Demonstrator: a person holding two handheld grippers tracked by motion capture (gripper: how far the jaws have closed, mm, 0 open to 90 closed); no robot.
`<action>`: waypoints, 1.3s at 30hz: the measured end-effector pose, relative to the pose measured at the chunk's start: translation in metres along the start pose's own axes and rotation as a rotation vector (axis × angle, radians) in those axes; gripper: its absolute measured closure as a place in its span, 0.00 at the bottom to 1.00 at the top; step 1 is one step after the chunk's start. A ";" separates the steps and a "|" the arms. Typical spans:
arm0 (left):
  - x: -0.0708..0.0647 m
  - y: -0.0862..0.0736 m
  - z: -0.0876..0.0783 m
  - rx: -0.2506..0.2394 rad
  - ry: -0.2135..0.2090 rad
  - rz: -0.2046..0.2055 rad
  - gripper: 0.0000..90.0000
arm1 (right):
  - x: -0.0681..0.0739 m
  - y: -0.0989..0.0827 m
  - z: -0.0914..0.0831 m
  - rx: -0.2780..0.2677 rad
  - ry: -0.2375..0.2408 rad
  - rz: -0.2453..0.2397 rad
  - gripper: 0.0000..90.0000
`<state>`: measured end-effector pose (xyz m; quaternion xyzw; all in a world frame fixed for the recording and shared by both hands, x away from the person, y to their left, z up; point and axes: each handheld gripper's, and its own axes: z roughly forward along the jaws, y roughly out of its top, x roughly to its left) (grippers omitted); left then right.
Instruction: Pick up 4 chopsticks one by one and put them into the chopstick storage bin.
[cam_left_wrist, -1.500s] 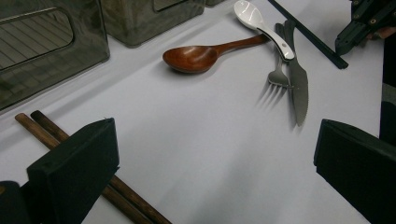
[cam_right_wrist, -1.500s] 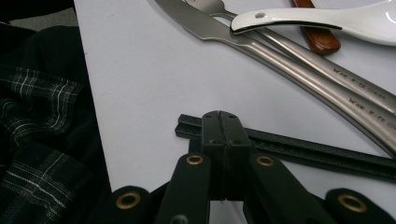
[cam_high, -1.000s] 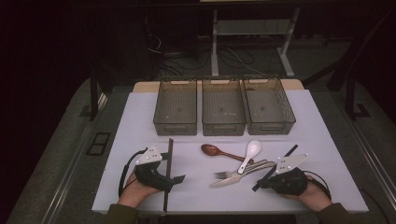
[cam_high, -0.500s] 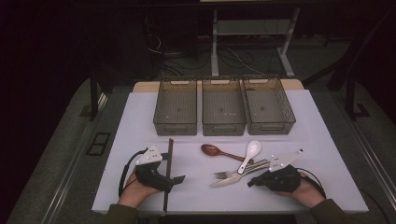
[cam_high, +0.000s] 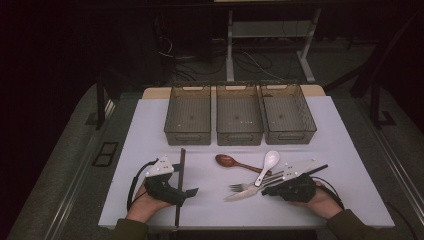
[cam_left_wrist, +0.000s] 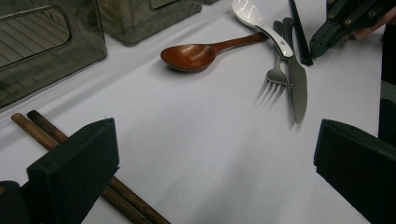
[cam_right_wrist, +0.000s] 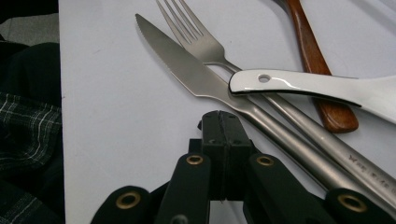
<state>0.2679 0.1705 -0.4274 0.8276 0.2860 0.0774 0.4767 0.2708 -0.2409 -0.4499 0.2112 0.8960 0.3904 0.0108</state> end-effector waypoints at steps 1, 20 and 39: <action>0.000 0.000 0.000 0.000 0.000 -0.001 0.00 | 0.000 0.000 0.000 -0.001 -0.001 0.002 0.99; 0.000 0.000 0.000 0.006 -0.001 0.004 0.00 | -0.013 0.000 -0.034 -0.068 -0.063 0.061 0.99; 0.000 -0.001 0.000 0.011 -0.003 0.003 0.00 | -0.066 -0.035 -0.100 -0.092 -0.303 0.203 0.99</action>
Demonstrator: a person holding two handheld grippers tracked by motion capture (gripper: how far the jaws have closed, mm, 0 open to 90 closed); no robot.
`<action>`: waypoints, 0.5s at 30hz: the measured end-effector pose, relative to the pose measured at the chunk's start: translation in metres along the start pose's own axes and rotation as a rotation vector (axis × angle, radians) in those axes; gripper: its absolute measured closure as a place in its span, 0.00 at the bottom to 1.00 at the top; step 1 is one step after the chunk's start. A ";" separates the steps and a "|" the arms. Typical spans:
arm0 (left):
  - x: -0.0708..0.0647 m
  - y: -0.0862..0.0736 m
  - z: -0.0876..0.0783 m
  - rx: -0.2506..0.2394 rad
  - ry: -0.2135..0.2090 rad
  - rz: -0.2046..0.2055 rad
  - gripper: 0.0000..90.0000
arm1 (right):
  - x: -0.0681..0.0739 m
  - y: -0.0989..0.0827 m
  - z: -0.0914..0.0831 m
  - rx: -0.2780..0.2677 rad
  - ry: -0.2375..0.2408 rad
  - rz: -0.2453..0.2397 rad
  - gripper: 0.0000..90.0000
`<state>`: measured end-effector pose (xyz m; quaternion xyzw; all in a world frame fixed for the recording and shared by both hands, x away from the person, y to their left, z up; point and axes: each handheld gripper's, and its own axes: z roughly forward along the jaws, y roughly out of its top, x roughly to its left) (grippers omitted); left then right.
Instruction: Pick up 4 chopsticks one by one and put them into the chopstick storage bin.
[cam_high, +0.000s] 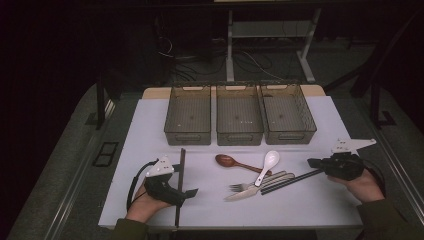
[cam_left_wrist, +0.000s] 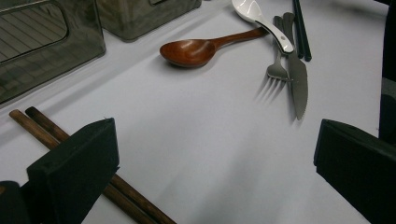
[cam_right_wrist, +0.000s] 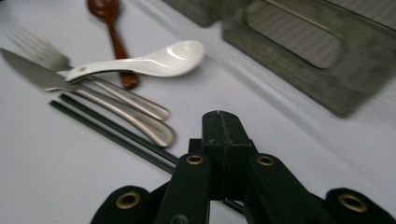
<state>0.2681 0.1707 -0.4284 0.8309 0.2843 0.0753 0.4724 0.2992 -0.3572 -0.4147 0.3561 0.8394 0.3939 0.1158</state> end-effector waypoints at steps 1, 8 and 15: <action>0.000 0.000 0.000 0.001 0.000 0.000 0.00 | -0.005 -0.002 -0.002 -0.001 -0.012 0.006 0.99; 0.000 0.000 0.000 0.002 0.001 -0.002 0.00 | -0.033 -0.015 -0.007 0.043 -0.097 0.071 0.99; 0.000 0.000 0.001 0.003 0.000 -0.003 0.00 | -0.049 -0.026 -0.001 0.115 -0.137 0.106 0.99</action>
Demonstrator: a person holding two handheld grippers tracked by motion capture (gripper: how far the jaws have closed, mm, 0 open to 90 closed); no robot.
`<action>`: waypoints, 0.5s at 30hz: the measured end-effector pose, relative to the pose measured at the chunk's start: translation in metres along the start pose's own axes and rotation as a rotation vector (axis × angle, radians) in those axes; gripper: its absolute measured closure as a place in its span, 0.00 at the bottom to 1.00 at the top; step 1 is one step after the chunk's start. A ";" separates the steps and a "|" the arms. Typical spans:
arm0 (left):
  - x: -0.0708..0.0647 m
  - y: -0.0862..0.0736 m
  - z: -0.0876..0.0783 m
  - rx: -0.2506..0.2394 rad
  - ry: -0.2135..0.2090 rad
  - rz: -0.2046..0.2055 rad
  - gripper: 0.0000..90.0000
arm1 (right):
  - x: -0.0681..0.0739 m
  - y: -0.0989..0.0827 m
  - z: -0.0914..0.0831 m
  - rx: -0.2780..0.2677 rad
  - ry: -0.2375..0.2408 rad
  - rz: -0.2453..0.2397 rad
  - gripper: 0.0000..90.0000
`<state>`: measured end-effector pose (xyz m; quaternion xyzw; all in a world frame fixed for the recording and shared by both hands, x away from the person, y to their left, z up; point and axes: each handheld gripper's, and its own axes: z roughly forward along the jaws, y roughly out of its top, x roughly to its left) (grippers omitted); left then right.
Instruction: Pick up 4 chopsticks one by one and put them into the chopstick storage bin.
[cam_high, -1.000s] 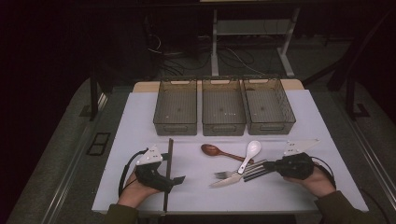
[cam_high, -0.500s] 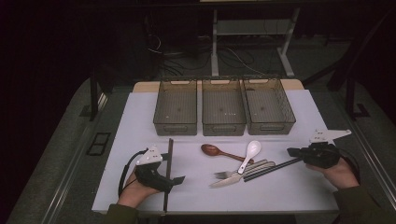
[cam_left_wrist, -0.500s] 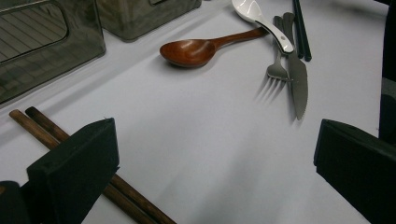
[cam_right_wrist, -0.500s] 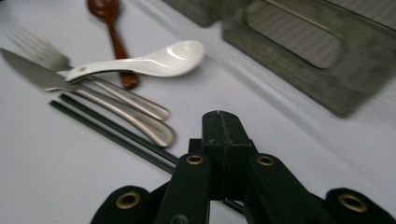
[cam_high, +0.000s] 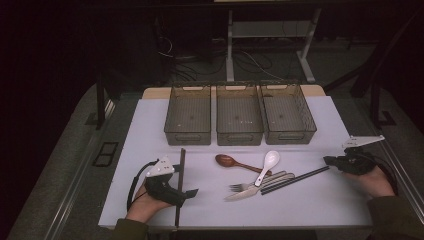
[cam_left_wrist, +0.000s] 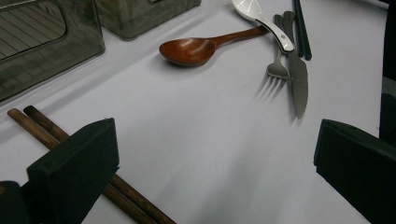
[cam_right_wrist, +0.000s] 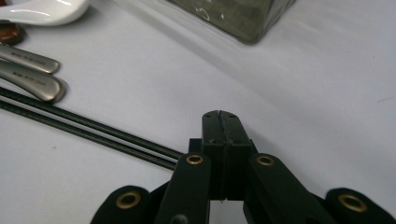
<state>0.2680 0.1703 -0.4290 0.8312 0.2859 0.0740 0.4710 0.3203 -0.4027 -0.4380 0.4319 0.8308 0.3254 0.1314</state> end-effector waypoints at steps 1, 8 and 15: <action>0.000 0.000 0.000 0.000 0.000 -0.001 0.00 | -0.001 0.000 0.001 0.008 -0.002 0.001 0.99; 0.000 0.000 0.000 0.000 -0.001 -0.001 0.00 | -0.003 -0.002 0.007 0.037 -0.011 0.001 0.99; 0.000 0.000 0.000 0.003 -0.003 0.000 0.00 | -0.003 -0.004 0.006 0.036 -0.009 0.006 0.99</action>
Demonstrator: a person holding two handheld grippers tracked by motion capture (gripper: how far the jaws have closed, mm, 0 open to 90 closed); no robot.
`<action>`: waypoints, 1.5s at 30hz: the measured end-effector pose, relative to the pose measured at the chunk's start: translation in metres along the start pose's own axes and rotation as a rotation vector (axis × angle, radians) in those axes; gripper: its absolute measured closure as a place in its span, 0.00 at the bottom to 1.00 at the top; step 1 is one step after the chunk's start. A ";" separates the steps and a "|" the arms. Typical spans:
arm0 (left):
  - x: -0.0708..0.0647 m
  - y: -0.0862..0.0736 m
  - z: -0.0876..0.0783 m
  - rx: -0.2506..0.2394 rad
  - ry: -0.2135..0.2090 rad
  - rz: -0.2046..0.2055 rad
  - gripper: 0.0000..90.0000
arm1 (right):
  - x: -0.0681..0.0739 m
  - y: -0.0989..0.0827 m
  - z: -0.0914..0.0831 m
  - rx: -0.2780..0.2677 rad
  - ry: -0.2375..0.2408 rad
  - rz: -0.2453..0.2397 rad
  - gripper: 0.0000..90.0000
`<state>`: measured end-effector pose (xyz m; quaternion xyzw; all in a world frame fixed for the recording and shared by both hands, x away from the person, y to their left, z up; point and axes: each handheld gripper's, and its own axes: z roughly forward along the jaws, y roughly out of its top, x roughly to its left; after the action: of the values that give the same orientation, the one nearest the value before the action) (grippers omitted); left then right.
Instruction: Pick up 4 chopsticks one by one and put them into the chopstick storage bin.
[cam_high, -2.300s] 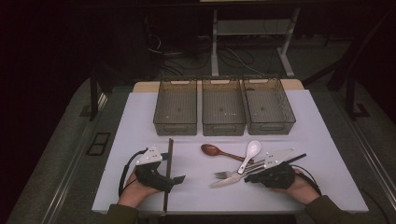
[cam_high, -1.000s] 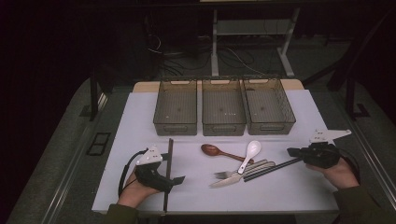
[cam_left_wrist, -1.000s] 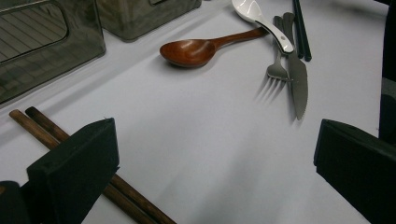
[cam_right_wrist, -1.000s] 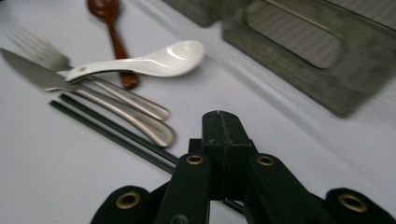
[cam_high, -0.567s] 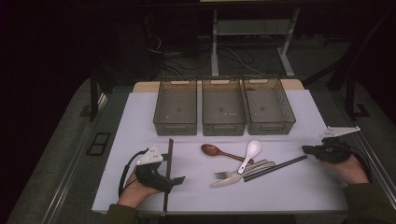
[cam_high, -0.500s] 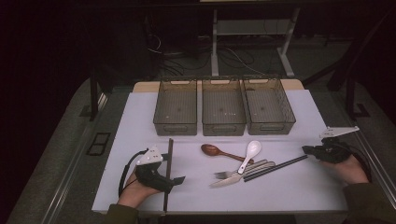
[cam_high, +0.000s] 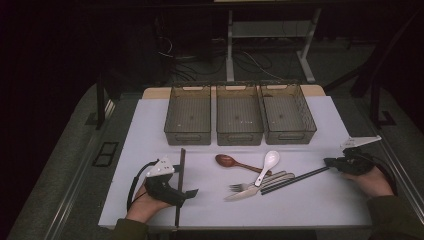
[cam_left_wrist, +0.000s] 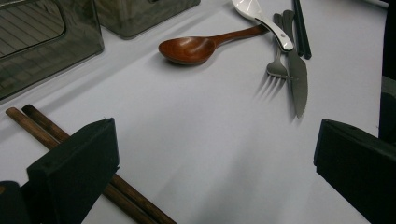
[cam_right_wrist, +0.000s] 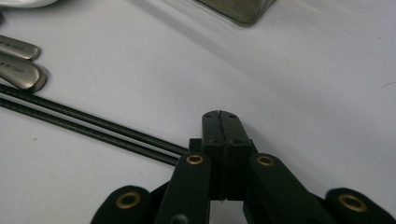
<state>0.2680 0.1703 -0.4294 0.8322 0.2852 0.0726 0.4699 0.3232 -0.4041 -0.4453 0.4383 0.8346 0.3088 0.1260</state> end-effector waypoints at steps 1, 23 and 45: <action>0.000 0.000 0.000 0.000 0.000 -0.001 0.00 | 0.000 0.000 0.000 0.001 -0.002 0.001 0.99; 0.000 0.000 0.001 0.005 -0.007 0.004 0.00 | 0.003 -0.009 -0.008 0.003 0.008 0.013 0.99; -0.001 0.000 0.000 0.005 -0.009 0.006 0.00 | 0.009 -0.018 -0.015 0.006 0.004 0.029 0.99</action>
<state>0.2674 0.1699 -0.4295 0.8345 0.2809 0.0692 0.4689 0.2997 -0.4106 -0.4443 0.4499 0.8296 0.3089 0.1183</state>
